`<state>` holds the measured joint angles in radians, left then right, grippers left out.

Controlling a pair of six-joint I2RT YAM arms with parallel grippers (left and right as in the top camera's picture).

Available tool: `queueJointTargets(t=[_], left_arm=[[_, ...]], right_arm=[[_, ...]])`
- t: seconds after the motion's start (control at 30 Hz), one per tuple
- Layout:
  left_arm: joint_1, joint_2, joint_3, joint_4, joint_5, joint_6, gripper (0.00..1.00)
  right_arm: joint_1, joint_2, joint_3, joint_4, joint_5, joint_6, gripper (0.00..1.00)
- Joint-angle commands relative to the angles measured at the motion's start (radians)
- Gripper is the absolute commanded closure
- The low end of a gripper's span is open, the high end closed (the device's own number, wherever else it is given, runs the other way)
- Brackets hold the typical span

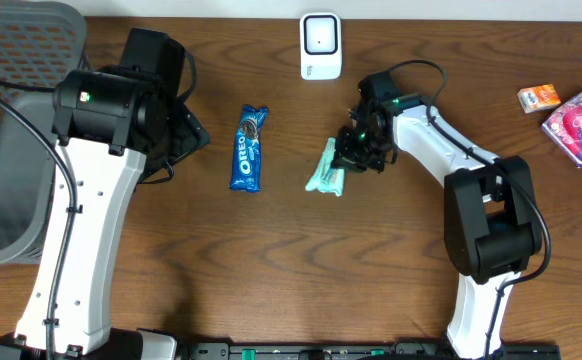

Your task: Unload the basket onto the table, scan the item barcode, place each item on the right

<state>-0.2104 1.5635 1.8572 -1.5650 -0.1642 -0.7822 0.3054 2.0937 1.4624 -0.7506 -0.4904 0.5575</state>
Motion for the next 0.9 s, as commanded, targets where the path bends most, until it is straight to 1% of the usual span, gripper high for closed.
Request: queueJointTargets(t=[0.0, 0.13, 0.2, 0.33, 0.43, 0.57, 0.63, 0.7, 0.8, 0.87], left_arm=[[0.003, 0.001, -0.002, -0.004, -0.020, -0.005, 0.02], [0.003, 0.001, -0.002, -0.005, -0.020, -0.005, 0.02], [0.003, 0.001, -0.002, -0.004, -0.020, -0.005, 0.02], [0.003, 0.001, -0.002, -0.005, -0.020, -0.005, 0.02], [0.003, 0.001, -0.002, -0.004, -0.020, -0.005, 0.02], [0.003, 0.001, -0.002, -0.004, -0.020, -0.005, 0.02], [0.003, 0.001, -0.002, -0.004, -0.020, -0.005, 0.02], [0.003, 0.001, -0.002, -0.004, -0.020, -0.005, 0.02], [0.003, 0.001, -0.002, -0.005, -0.020, -0.005, 0.02], [0.003, 0.001, -0.002, -0.004, -0.020, -0.005, 0.02]], right_arm=[[-0.020, 0.001, -0.010, 0.050, -0.280, 0.073, 0.99], [-0.059, 0.001, -0.010, 0.190, -0.542, 0.232, 0.99], [-0.074, 0.001, -0.010, 0.286, -0.586, 0.288, 0.99], [-0.091, 0.001, -0.010, 0.444, -0.595, 0.372, 0.99], [-0.092, 0.001, -0.010, 0.603, -0.550, 0.409, 0.99], [-0.085, 0.001, -0.010, 0.842, -0.446, 0.573, 0.99], [-0.083, 0.001, -0.009, 0.937, -0.377, 0.621, 0.99], [-0.084, 0.001, -0.001, 0.978, -0.303, 0.642, 0.99], [-0.089, 0.008, 0.024, 0.979, -0.196, 0.639, 0.99], [-0.090, 0.024, 0.058, 0.978, -0.163, 0.630, 0.99]])
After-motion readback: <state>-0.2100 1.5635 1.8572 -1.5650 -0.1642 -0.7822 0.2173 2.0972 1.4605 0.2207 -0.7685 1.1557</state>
